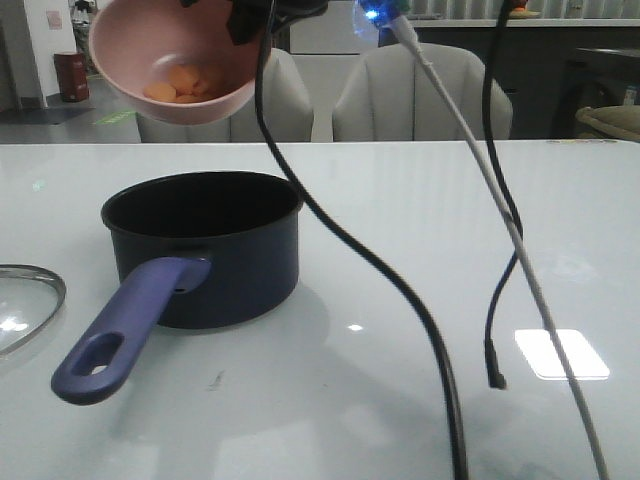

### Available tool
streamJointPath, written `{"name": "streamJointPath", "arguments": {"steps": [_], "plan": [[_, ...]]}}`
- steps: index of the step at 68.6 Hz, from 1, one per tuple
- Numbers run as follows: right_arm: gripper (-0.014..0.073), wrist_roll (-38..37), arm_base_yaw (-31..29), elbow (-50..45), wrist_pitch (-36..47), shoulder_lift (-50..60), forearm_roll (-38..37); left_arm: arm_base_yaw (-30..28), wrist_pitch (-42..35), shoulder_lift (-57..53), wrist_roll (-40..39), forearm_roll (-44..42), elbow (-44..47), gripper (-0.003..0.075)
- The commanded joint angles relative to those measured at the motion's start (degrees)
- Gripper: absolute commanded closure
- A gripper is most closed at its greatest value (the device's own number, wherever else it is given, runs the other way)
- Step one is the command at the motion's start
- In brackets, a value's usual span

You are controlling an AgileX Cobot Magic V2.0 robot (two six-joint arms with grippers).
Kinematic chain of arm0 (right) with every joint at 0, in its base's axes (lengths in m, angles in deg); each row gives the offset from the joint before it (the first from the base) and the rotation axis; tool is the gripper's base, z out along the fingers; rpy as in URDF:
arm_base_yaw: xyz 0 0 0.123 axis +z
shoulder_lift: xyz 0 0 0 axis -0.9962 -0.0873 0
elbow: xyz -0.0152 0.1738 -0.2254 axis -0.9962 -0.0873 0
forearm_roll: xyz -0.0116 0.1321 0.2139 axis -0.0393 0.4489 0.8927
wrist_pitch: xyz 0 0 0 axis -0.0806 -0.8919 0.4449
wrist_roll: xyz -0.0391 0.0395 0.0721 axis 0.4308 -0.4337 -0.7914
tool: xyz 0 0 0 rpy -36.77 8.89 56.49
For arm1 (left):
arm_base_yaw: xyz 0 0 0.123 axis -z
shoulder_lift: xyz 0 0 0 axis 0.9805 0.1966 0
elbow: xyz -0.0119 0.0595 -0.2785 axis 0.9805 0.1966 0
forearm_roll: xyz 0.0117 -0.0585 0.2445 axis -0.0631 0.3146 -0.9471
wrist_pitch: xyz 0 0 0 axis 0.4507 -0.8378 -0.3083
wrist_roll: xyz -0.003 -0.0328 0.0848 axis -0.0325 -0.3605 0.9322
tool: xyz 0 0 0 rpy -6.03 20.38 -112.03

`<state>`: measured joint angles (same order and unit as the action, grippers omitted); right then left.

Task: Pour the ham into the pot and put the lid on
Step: 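Lift the pink bowl and carry it over the saucepan, then tilt the pink bowl to pour the orange pieces into the saucepan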

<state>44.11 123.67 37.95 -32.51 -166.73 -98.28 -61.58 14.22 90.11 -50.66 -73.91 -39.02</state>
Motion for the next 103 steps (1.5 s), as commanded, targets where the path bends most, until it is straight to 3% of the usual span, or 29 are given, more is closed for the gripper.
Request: {"name": "streamJointPath", "arguments": {"steps": [1,17,32,39,57,67,81,92,95,103], "plan": [[0.0457,-0.4,-0.3,-1.4,14.2,3.4,-3.1,0.5,-4.6,0.6,-0.3,0.0,-1.5,0.0085],[0.0459,3.6,-1.7,-9.3,30.1,3.3,-0.7,0.5,-4.6,0.6,-0.3,0.0,-1.5,0.0085],[0.0459,31.3,-1.1,-17.5,49.9,2.1,20.7,0.5,-4.6,0.6,-0.3,0.0,-1.5,0.0085],[0.0459,42.5,0.2,-20.0,58.7,0.8,27.1,0.5,-4.6,0.6,-0.3,0.0,-1.5,0.0085],[0.0459,71.2,4.4,-20.7,72.2,-5.6,27.5,0.5,-4.6,0.6,-0.3,0.0,-1.5,0.0085],[0.0459,81.6,5.3,-20.7,82.9,-9.3,27.3,0.5,-4.6,0.6,-0.3,0.0,-1.5,0.0085],[0.0459,79.1,5.3,-20.7,82.9,-10.4,28.7,0.5,-4.6,0.6,-0.3,0.0,-1.5,0.0085],[0.0459,57.4,5.3,-20.7,80.7,-8.4,37.3,0.5,-4.6,0.6,-0.3,0.0,-1.5,0.0085],[0.0459,50.5,5.2,-20.7,76.9,-6.9,40.5,0.5,-4.6,0.6,-0.3,0.0,-1.5,0.0085],[0.0459,42.8,5.0,-20.7,65.5,-3.1,42.0,0.5,-4.6,0.6,-0.3,0.0,-1.5,0.0085]]}}
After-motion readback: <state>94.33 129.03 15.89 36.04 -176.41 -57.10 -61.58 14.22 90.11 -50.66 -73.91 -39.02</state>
